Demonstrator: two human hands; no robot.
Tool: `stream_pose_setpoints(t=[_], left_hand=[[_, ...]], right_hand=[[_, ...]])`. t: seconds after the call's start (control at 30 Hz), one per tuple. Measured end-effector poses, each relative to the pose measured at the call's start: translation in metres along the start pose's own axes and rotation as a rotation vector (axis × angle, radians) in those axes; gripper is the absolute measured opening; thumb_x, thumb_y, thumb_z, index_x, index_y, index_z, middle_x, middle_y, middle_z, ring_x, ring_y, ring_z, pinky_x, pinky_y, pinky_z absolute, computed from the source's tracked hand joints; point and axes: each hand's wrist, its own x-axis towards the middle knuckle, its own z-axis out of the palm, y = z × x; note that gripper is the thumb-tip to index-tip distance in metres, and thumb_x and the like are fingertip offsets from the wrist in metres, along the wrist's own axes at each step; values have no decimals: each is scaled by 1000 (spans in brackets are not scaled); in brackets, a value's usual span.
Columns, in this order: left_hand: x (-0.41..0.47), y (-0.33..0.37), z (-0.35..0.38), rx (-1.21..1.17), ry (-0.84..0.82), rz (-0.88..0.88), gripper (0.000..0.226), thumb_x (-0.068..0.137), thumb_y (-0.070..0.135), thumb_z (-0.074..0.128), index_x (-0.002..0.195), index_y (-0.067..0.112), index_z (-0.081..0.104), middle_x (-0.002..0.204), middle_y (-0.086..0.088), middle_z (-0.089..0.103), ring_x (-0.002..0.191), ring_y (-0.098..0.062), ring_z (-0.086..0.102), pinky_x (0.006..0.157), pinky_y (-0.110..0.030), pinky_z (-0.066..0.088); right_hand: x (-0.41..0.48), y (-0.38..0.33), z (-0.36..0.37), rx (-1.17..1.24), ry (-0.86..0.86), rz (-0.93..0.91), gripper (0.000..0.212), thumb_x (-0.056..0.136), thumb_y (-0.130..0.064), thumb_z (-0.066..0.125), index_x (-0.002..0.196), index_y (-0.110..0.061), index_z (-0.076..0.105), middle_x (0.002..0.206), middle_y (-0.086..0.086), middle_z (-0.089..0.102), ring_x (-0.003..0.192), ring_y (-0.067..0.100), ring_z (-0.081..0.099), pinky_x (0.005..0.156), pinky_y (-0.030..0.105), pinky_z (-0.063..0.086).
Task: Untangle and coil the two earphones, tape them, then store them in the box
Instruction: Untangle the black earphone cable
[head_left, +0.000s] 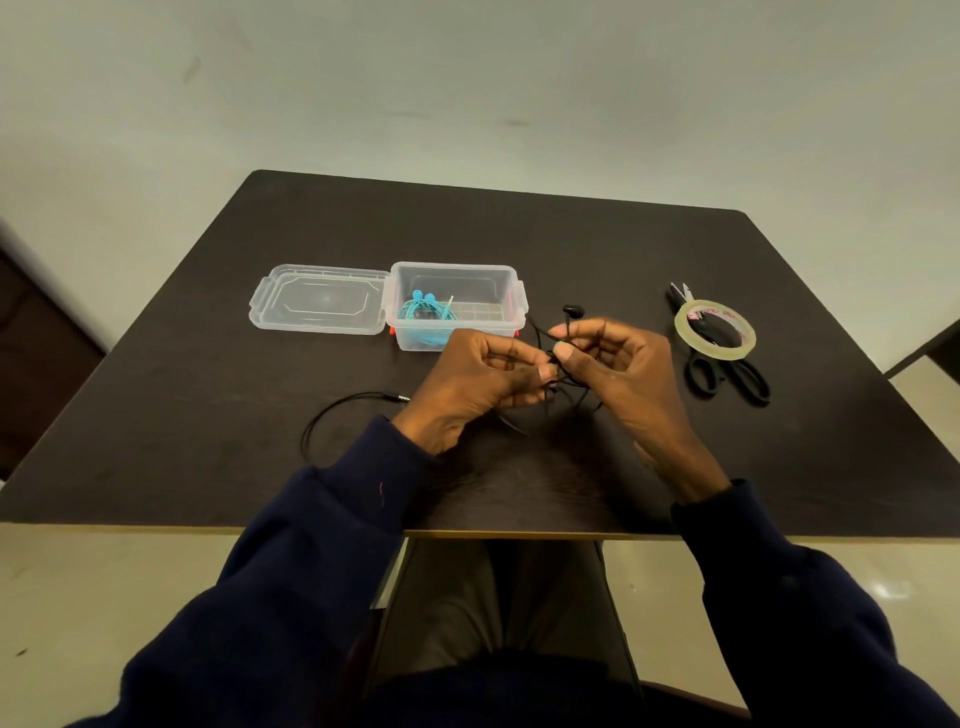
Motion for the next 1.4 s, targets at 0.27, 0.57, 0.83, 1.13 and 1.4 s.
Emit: stream_pose_setpoints(t=[0.27,0.57,0.83,1.13,1.4], left_hand=[[0,-1,2,398,137,300,12,91,9,72,102,8,77,87,-2,76,67,-6,70,71,-25,61],[4,-9,6,640,361,745,9,93,15,71,100,11,74,97,1,74,91,-6,66,84,-12,53],[5,-3,-3,104,173,260,9,93,12,70,90,20,75,88,3,75,84,-8,68,80,-26,58],[6,0,-6,489,201,552,8,89,24,76,90,17,74,87,1,74,84,-10,70,79,-20,58],[3,-1,1,25,117,260,10,96,14,65,90,12,73,86,-5,75,77,-13,67,77,-28,57]], right_hand=[[-3,1,0,-207,100,-63,7,89,-21,76,96,-18,77,88,-7,77,80,9,73,73,21,59],[2,-5,-1,-191,81,163,26,90,-33,76,80,-10,77,72,18,72,53,14,55,55,31,47],[2,-12,1,-222,83,121,17,86,-29,80,80,-14,76,71,1,74,57,1,61,56,16,51],[5,-11,11,-253,140,118,23,88,-35,77,82,-12,76,70,0,74,54,3,62,50,17,49],[-6,-3,4,-388,186,57,22,86,-31,79,102,-18,70,91,-7,71,80,5,68,68,17,54]])
